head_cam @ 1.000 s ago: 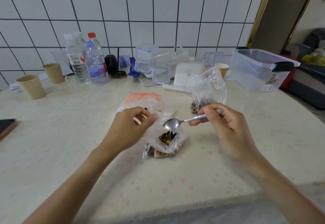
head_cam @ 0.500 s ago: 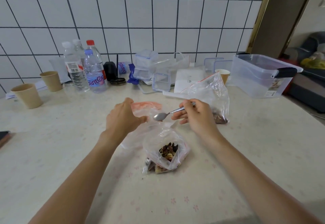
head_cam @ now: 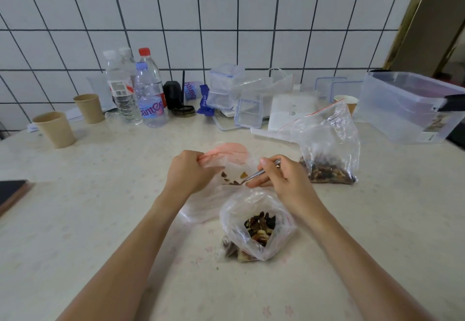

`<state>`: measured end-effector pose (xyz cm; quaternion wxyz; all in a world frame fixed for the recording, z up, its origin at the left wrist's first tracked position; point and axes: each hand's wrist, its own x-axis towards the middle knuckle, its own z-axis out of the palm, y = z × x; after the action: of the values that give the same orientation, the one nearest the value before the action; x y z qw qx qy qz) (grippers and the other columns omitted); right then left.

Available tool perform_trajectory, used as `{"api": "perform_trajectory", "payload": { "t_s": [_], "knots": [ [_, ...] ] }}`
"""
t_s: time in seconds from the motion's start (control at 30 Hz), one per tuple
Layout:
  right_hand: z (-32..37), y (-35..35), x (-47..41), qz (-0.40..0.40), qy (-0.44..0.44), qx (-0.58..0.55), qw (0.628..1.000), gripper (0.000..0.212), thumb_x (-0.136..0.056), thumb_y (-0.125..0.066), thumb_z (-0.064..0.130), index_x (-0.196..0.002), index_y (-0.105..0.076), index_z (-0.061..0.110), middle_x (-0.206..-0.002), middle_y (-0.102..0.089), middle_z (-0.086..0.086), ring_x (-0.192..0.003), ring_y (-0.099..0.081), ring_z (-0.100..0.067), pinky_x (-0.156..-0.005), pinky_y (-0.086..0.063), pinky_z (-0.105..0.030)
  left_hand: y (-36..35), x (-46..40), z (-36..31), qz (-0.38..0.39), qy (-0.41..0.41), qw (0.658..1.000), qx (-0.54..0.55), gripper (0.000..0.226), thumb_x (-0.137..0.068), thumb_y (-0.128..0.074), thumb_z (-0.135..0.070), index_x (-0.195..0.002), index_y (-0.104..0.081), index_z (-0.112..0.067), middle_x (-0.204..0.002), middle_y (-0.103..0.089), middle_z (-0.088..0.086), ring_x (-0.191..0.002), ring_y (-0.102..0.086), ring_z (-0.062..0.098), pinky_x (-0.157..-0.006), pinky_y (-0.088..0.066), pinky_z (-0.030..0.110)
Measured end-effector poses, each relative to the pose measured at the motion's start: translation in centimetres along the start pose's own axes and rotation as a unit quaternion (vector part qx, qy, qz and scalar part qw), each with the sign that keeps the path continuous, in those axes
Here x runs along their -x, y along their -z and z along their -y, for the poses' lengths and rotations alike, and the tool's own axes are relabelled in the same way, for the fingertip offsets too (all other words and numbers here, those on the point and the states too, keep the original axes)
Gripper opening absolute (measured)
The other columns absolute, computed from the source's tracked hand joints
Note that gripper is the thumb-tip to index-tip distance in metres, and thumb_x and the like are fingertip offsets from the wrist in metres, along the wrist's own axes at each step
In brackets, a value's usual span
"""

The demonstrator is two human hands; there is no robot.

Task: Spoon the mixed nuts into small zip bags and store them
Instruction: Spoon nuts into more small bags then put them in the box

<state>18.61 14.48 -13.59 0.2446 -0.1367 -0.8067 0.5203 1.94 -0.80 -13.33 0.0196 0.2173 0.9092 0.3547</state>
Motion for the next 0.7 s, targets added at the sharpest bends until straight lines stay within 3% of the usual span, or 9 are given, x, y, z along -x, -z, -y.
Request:
{"api": "perform_trajectory", "payload": {
  "t_s": [0.1,0.3,0.43,0.7],
  "knots": [
    [0.2,0.0,0.3,-0.012,0.002,-0.007,1.000,0.031,-0.107,-0.050,0.038,-0.099,-0.063,0.011,-0.078,-0.080,0.004,-0.082,-0.077,-0.009,-0.090,-0.059,-0.037,0.0,0.3,0.0,-0.033,-0.030,0.997,0.058,0.037,-0.090,-0.068,-0.029,-0.061,-0.055,-0.010,-0.057,-0.051,0.008,-0.058,-0.043,0.025,-0.053,-0.033,0.033],
    [0.3,-0.1,0.2,-0.066,-0.029,-0.016,0.997,0.033,-0.107,-0.051,0.035,-0.098,-0.062,0.005,-0.077,-0.080,-0.002,-0.077,-0.078,-0.011,-0.085,-0.061,-0.034,-0.4,0.6,-0.9,-0.022,-0.047,0.987,0.149,0.007,-0.095,-0.066,-0.016,-0.092,-0.072,-0.019,-0.081,-0.073,0.000,-0.066,-0.059,0.014,-0.057,-0.041,0.027],
    [0.4,-0.1,0.2,-0.072,-0.020,-0.008,0.997,0.032,-0.108,-0.050,0.035,-0.098,-0.063,0.007,-0.077,-0.080,-0.001,-0.078,-0.077,-0.011,-0.085,-0.062,-0.039,-0.5,0.4,-1.1,0.007,-0.013,0.978,0.208,0.021,-0.086,-0.079,-0.016,-0.095,-0.068,-0.031,-0.087,-0.073,-0.009,-0.083,-0.066,0.010,-0.064,-0.044,0.025],
    [0.3,-0.3,0.3,-0.093,0.034,0.008,0.995,0.031,-0.107,-0.051,0.040,-0.093,-0.061,0.014,-0.075,-0.079,0.006,-0.077,-0.077,-0.009,-0.086,-0.060,-0.046,-0.5,0.7,-1.2,0.004,-0.022,0.977,0.211,0.023,-0.081,-0.083,-0.016,-0.088,-0.071,-0.035,-0.075,-0.073,-0.010,-0.072,-0.062,0.008,-0.060,-0.042,0.023]
  ]
}}
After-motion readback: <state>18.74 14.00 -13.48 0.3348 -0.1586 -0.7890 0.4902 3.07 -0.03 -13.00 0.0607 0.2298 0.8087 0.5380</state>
